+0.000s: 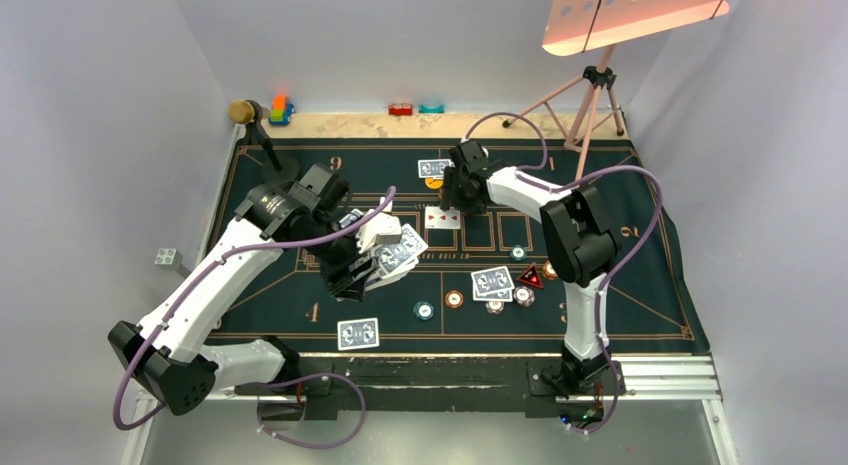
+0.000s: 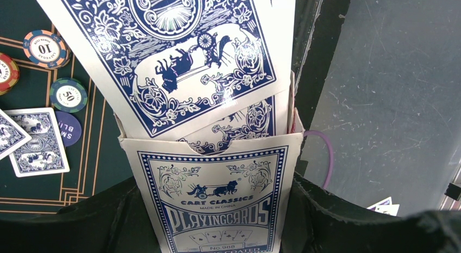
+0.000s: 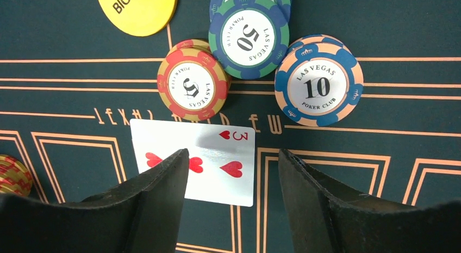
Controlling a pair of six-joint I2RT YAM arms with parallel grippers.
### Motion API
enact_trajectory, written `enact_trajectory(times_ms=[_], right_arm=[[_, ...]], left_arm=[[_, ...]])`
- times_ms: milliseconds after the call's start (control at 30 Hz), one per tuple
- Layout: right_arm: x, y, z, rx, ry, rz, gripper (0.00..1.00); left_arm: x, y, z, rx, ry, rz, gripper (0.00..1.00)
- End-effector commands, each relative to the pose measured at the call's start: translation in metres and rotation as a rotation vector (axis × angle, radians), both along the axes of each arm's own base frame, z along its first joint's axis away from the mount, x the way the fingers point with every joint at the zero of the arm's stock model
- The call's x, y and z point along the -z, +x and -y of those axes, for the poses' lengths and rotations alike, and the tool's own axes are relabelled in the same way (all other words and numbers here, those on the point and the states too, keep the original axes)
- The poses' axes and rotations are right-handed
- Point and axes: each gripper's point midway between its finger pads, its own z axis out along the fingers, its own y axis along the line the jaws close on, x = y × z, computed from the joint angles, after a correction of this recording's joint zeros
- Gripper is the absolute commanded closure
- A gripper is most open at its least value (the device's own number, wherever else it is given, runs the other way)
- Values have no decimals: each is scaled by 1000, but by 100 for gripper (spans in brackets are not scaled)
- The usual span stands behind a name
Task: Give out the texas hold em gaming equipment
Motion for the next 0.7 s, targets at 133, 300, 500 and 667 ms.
enact_trajectory(times_ms=[133, 300, 500, 667], right_arm=[[1, 5, -16, 6, 82, 7, 38], [9, -6, -30, -22, 106, -18, 39], [8, -17, -55, -62, 136, -22, 41], [11, -24, -76, -96, 152, -42, 41]], left_arm=[[-5, 1, 4, 7, -28, 11, 100], [-5, 1, 4, 6, -27, 9, 100], [-6, 3, 5, 3, -28, 16, 100], [-8, 3, 6, 3, -31, 18, 100]])
